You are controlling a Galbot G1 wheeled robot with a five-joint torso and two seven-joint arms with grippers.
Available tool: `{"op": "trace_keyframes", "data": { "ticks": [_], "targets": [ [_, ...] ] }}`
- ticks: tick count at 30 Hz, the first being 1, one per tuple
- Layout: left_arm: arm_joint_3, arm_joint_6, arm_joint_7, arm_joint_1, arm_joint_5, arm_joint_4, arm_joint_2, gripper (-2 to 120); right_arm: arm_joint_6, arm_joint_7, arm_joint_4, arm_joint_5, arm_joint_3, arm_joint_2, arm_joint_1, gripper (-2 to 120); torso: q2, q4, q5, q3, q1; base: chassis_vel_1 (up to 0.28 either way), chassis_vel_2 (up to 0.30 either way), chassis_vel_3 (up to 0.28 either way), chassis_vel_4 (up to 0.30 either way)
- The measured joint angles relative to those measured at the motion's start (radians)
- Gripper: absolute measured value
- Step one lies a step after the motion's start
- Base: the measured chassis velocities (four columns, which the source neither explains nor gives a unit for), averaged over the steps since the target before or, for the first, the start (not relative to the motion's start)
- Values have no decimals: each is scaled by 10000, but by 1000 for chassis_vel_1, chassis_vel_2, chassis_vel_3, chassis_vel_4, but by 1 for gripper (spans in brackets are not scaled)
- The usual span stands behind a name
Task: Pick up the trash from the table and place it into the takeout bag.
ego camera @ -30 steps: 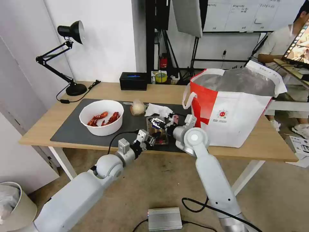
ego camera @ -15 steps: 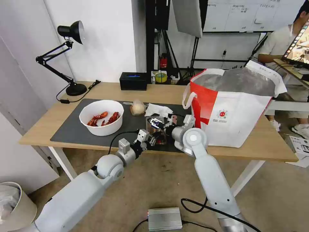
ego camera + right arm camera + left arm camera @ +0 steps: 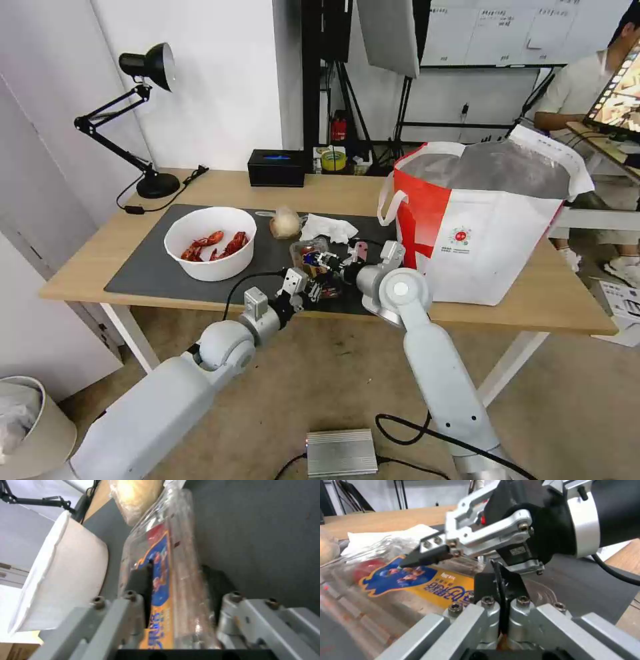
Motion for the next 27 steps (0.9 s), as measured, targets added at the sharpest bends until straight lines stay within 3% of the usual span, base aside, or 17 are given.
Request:
{"op": "trace_keyframes", "data": {
  "ticks": [9, 27],
  "targets": [
    [-112, -13, 20, 51, -40, -88, 141, 0, 4, 1, 40, 14, 46, -46, -70, 0, 0, 1, 1, 0, 0, 0, 0, 0, 0],
    [-516, -79, 558, 604, 10, -494, 677, 0, 3, 39, 58, 43, 81, -77, -52, 0, 0, 0, -1, 0, 0, 0, 0, 0, 0]
  ]
}}
